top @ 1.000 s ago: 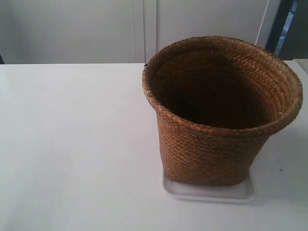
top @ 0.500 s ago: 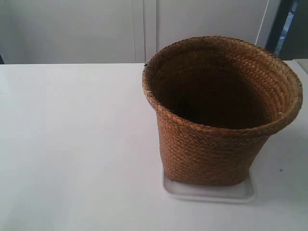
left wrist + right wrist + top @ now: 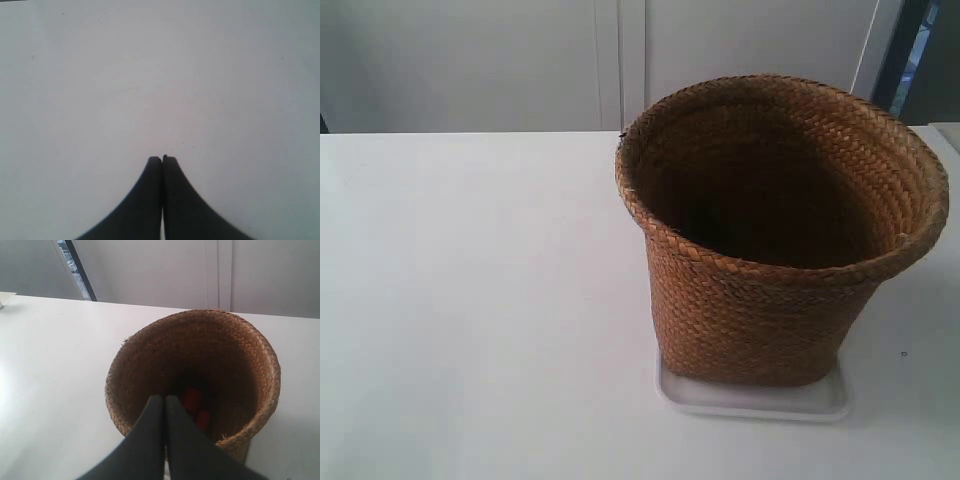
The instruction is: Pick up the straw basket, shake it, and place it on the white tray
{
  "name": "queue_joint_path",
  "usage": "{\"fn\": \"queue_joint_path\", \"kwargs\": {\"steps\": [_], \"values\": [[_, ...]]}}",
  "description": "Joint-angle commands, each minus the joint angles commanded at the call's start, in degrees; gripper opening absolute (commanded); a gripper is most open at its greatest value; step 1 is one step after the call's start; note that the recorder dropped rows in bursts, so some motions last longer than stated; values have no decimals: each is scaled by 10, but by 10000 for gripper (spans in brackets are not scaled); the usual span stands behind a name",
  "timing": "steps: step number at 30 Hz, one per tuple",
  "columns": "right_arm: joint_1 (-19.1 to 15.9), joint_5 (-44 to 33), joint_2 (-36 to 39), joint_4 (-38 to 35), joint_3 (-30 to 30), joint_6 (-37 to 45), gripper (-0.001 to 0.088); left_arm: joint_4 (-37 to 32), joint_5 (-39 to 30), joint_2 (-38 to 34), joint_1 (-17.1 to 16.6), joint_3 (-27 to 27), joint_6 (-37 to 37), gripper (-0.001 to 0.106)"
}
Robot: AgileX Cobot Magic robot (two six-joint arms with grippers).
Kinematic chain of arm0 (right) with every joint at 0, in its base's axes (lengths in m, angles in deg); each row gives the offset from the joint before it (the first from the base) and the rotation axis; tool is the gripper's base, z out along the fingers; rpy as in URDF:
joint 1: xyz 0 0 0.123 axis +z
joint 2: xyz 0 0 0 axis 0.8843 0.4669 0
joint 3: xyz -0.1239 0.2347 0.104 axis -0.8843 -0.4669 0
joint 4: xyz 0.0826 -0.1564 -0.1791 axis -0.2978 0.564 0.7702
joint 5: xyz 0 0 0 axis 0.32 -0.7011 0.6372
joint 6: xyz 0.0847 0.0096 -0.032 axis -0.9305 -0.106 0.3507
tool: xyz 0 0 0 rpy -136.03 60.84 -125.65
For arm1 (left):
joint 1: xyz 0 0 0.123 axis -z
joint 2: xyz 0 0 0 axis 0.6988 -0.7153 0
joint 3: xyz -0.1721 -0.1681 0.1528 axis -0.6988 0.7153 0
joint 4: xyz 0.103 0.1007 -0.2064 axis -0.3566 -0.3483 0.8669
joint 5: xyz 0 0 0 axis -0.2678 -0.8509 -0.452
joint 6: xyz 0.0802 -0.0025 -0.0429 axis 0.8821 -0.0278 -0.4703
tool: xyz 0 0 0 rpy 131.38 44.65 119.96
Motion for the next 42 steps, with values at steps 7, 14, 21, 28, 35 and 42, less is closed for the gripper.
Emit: {"fn": "queue_joint_path", "kwargs": {"steps": [7,14,21,28,35,42], "values": [[0,0,0,0,0,0,0,0,0,0,0,0,0,0],[0,18,0,0,0,0,0,0,0,0,0,0,0,0],[0,110,-13,24,-34,1,0,0,0,0,0,0,0,0],[-1,213,-93,73,-183,51,0,0,0,0,0,0,0,0],[-1,338,-121,76,-334,47,0,0,0,0,0,0,0,0],[-1,366,-119,76,-419,47,0,0,0,0,0,0,0,0]]}}
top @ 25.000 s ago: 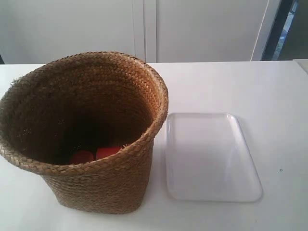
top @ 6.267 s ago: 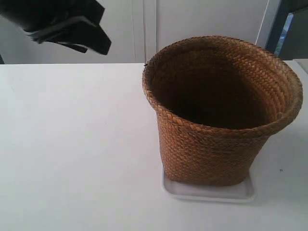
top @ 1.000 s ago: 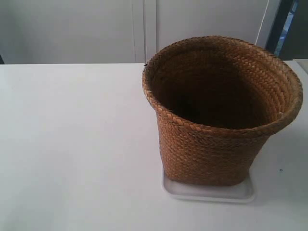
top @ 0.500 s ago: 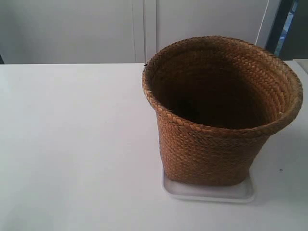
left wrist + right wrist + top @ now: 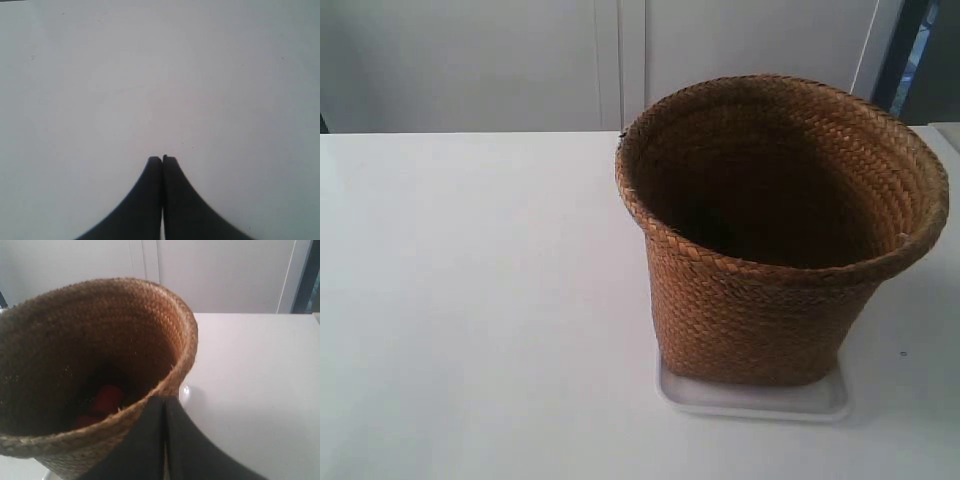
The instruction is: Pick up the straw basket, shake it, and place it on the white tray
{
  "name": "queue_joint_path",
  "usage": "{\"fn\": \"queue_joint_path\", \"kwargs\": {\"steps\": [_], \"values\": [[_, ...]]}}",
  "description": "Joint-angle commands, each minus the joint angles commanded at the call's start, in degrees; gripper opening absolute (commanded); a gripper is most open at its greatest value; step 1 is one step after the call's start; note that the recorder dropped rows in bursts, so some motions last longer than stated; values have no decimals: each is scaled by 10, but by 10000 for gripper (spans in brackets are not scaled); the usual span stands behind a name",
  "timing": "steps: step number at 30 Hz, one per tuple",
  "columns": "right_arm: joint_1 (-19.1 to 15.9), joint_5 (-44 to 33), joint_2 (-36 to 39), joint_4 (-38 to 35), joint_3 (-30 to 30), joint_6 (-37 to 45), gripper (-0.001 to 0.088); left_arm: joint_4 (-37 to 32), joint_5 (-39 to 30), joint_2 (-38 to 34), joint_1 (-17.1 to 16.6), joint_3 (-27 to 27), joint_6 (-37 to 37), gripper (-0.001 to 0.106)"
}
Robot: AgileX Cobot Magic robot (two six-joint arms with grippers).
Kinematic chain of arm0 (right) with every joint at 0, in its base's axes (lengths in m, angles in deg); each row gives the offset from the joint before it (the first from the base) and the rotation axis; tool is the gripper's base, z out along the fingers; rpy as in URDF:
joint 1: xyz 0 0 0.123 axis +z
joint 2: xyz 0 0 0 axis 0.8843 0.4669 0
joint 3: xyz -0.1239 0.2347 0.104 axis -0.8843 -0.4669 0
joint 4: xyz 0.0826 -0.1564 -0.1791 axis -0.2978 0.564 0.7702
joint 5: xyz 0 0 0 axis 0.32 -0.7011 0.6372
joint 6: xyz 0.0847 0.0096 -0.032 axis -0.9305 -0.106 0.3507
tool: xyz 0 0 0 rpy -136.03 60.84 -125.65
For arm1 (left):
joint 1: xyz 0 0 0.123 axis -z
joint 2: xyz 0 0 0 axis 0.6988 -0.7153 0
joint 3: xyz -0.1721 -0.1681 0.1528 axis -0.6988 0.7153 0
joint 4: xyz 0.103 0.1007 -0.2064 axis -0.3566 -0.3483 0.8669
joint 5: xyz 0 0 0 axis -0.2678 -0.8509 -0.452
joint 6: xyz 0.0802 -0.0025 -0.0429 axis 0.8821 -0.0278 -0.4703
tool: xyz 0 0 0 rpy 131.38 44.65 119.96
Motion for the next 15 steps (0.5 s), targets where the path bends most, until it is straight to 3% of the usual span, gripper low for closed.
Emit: {"fn": "queue_joint_path", "kwargs": {"steps": [5,11,15], "values": [[0,54,-6,8,-43,0,0,0,0,0,0,0,0,0],[0,134,-74,53,-120,0,0,0,0,0,0,0,0,0],[0,134,-105,54,-154,0,0,0,0,0,0,0,0,0]]}}
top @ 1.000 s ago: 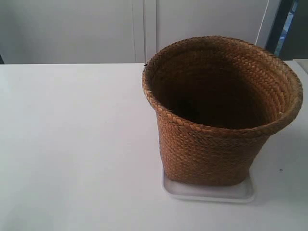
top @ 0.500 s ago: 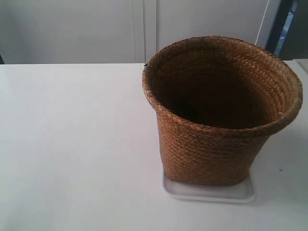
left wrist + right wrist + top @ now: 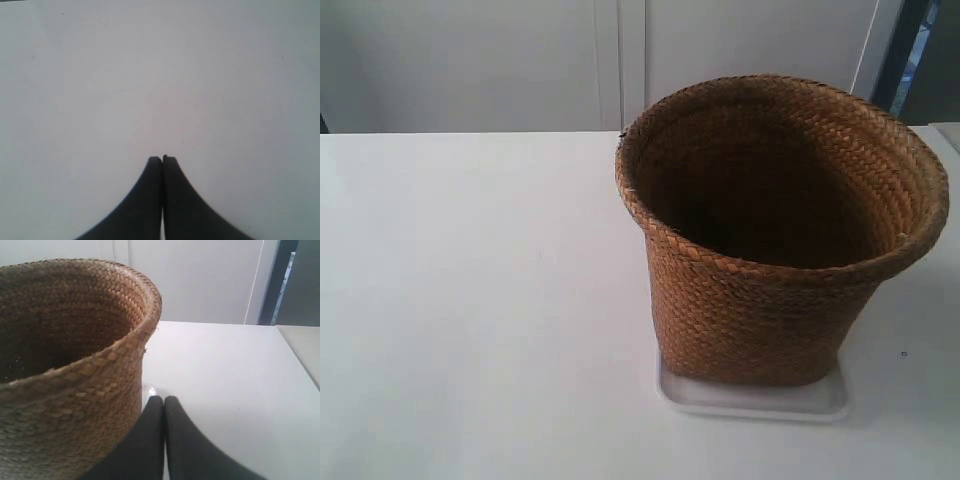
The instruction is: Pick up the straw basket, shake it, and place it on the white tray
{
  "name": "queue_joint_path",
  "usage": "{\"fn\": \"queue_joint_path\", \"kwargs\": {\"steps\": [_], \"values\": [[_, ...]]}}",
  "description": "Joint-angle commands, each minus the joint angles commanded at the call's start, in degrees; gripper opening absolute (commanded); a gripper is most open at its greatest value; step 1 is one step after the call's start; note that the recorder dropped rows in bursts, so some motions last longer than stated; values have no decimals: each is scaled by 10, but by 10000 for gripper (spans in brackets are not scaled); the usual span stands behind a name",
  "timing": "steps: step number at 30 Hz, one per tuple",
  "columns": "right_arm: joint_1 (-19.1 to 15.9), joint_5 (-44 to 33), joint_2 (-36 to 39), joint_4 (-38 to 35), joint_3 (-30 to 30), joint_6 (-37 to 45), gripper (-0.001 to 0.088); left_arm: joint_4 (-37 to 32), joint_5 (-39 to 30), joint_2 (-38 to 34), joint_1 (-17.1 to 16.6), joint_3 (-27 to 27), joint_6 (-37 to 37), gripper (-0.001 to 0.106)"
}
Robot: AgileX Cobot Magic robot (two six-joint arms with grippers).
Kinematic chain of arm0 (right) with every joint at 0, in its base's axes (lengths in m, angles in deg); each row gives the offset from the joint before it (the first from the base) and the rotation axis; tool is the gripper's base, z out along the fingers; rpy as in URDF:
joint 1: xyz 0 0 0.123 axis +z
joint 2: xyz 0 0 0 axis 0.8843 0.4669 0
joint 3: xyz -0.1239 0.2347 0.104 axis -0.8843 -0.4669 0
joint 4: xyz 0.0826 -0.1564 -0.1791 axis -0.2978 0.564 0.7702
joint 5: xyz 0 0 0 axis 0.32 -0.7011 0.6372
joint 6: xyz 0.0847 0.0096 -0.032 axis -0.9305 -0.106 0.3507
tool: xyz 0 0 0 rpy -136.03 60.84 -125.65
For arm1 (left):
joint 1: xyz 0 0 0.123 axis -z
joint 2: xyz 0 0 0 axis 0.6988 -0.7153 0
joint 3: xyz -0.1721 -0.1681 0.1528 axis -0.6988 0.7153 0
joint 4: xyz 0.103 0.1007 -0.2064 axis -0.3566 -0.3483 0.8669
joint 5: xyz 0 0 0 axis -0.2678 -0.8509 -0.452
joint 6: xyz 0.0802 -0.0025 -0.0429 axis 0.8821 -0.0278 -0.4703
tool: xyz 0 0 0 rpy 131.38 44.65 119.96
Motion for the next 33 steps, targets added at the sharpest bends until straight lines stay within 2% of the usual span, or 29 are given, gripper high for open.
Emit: {"fn": "queue_joint_path", "kwargs": {"steps": [13,20,24,28,33], "values": [[0,-7,-33,62,-56,-21,0,0,1,0,0,0,0,0],[0,-4,-47,194,-89,-173,0,0,1,0,0,0,0,0],[0,-7,-93,197,-118,-180,0,0,1,0,0,0,0,0],[0,-19,-141,206,-121,-179,0,0,1,0,0,0,0,0],[0,-55,-141,208,-121,-179,0,0,1,0,0,0,0,0]]}}
